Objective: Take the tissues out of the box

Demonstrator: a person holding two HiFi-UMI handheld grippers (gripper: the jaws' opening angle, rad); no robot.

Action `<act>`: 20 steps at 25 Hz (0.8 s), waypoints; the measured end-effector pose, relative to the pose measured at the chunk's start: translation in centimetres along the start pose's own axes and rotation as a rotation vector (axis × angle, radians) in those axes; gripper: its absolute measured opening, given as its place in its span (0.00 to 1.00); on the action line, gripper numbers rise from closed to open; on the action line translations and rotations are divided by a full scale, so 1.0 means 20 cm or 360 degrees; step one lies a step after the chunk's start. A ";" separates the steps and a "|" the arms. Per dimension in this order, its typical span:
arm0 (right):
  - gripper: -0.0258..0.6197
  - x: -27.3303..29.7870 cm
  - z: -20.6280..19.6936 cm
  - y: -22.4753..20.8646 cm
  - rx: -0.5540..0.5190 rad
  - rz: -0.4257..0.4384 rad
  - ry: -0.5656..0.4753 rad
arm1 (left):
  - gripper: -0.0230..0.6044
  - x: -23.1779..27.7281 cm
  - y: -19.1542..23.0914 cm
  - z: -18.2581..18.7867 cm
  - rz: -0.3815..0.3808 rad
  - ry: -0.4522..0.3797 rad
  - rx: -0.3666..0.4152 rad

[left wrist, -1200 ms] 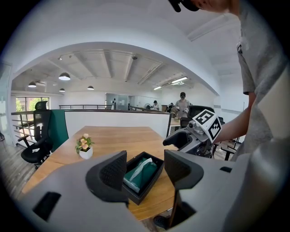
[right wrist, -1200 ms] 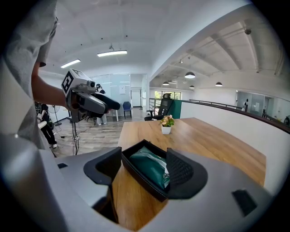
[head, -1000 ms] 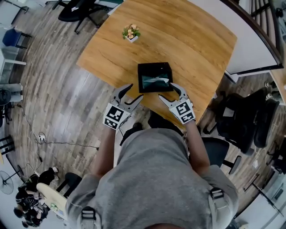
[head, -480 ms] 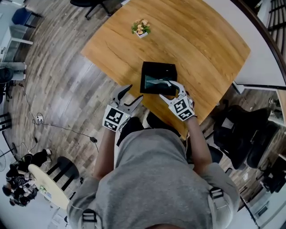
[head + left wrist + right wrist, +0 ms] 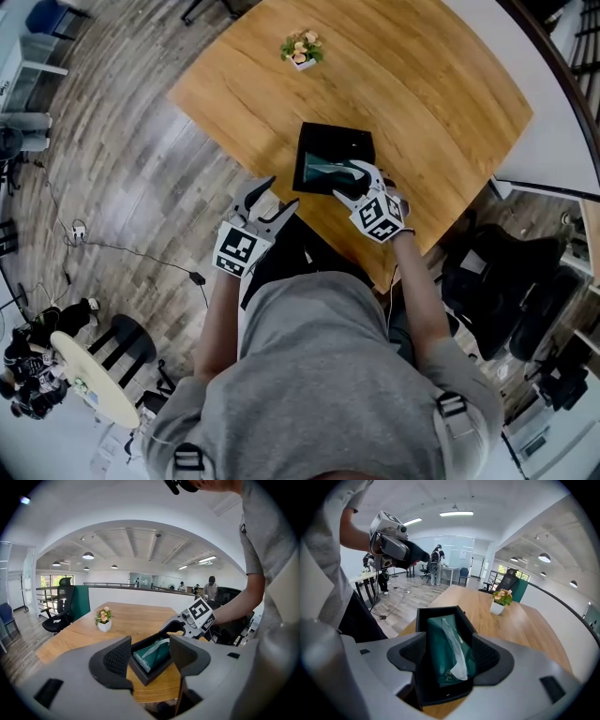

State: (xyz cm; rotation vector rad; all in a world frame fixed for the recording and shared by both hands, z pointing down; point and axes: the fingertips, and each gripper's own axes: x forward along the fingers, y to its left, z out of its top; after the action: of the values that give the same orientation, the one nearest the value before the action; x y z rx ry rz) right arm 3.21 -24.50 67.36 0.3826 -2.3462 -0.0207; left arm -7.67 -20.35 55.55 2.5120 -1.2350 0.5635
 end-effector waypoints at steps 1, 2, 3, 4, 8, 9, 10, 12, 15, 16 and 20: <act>0.52 0.02 0.00 0.00 -0.0030 0.0010 0.0017 | 0.47 -0.01 0.00 -0.01 0.0003 -0.0005 -0.0008; 0.52 0.03 0.00 0.01 -0.0057 0.0020 0.0029 | 0.47 -0.01 0.01 -0.02 0.0007 -0.0009 -0.0016; 0.51 0.04 0.01 0.01 -0.0077 0.0031 0.0034 | 0.47 -0.02 0.01 -0.03 0.0010 -0.0012 -0.0024; 0.49 0.05 0.01 0.02 -0.0091 0.0041 0.0037 | 0.46 -0.02 0.01 -0.04 0.0011 -0.0012 -0.0032; 0.49 0.10 0.00 0.01 -0.0134 0.0059 0.0088 | 0.46 -0.01 0.04 -0.08 -0.0005 0.0002 -0.0054; 0.49 0.12 0.00 0.01 -0.0138 0.0064 0.0100 | 0.46 0.00 0.05 -0.09 -0.0009 0.0005 -0.0057; 0.49 0.13 0.00 0.01 -0.0139 0.0071 0.0111 | 0.46 0.00 0.07 -0.09 -0.0013 0.0007 -0.0057; 0.48 0.16 -0.01 0.01 -0.0139 0.0091 0.0135 | 0.46 0.01 0.10 -0.09 -0.0015 0.0007 -0.0053; 0.49 0.20 -0.02 0.00 -0.0116 0.0126 0.0156 | 0.46 0.01 0.12 -0.08 -0.0021 0.0004 -0.0062; 0.48 0.21 -0.02 0.01 -0.0106 0.0132 0.0160 | 0.46 0.01 0.12 -0.09 -0.0025 0.0009 -0.0064; 0.46 0.24 -0.04 0.01 -0.0111 0.0148 0.0193 | 0.46 0.01 0.12 -0.13 -0.0039 0.0039 -0.0076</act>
State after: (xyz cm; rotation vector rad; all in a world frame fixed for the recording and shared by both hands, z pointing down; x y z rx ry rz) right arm 0.39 -25.57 71.21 0.2340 -2.2341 -0.0338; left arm -10.14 -20.87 58.14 2.4704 -1.1930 0.5508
